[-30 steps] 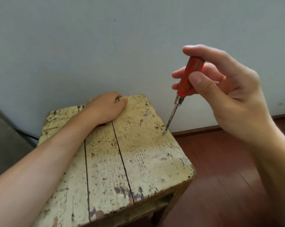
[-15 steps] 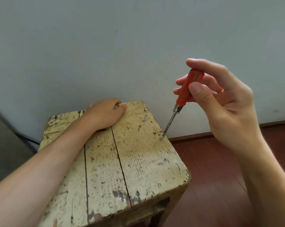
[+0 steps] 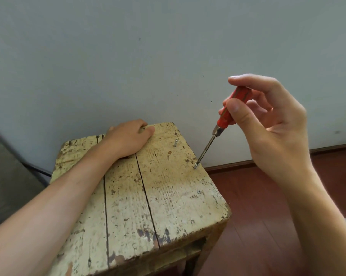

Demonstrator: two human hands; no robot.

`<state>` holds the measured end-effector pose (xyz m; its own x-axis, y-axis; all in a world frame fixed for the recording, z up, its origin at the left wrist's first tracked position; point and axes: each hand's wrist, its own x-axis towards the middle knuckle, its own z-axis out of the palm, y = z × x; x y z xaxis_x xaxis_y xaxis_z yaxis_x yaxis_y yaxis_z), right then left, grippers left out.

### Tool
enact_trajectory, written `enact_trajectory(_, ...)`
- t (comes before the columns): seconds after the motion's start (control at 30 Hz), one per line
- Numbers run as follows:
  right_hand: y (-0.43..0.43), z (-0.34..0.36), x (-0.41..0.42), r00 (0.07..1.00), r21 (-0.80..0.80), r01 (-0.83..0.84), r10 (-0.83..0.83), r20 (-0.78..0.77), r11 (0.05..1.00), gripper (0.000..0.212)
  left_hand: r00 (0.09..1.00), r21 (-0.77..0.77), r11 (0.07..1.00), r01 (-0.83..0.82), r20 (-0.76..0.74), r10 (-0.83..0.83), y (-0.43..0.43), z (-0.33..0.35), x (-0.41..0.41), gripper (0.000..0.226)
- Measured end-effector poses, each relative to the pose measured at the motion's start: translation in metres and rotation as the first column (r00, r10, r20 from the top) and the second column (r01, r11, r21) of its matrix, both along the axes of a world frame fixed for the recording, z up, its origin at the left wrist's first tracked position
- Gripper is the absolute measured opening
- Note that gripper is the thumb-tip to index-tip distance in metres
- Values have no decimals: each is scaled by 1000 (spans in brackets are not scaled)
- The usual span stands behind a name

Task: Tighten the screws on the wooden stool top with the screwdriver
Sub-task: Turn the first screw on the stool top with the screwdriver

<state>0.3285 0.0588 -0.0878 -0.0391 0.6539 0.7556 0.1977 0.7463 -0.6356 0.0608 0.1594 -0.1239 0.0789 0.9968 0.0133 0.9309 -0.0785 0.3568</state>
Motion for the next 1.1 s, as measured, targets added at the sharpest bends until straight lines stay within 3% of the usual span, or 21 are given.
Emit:
enact_trajectory(0.47,-6,-1,14,990,-25,-115,116,79,993,43,1000,6,1000,18,15,-18,1,-2,0,48)
enact_trajectory(0.7,-5,-4,7,998,52,28,-31,63,998,36,999,4,1000,22,29,-22,3,-4,-1,48)
enact_trajectory(1.1,-9,-4,0,988,12,155,-156,6,988,37,1000,2,1000,18,24,-18,2,-4,-1,49)
